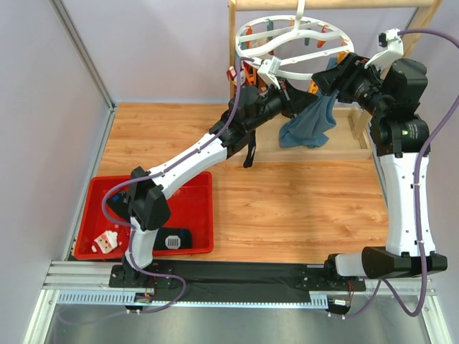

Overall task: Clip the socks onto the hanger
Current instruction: Open the clamp at the hanger.

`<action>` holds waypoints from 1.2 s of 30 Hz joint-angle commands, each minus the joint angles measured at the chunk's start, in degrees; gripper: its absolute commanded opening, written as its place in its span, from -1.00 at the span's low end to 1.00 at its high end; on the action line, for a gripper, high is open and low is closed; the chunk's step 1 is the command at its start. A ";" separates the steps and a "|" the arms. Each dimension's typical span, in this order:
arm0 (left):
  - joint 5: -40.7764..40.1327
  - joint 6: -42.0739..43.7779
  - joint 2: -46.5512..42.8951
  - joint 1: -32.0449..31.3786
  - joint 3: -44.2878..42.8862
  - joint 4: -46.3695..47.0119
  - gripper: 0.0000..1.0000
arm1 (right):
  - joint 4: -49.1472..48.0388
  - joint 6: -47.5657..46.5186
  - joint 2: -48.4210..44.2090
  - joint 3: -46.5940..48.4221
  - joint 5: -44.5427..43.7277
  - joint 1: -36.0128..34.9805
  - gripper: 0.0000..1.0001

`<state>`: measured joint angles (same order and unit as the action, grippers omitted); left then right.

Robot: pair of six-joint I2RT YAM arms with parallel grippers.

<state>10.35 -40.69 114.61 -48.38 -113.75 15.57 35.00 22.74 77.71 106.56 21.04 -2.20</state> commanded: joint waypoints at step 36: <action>-5.87 9.31 -1.58 -2.24 -4.20 -4.59 -1.00 | -14.88 1.69 -1.95 -12.34 -29.48 -10.63 0.03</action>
<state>4.89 -32.62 114.63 -50.26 -116.95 9.13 26.65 21.47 75.61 94.65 -4.62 -13.08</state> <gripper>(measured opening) 0.058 0.519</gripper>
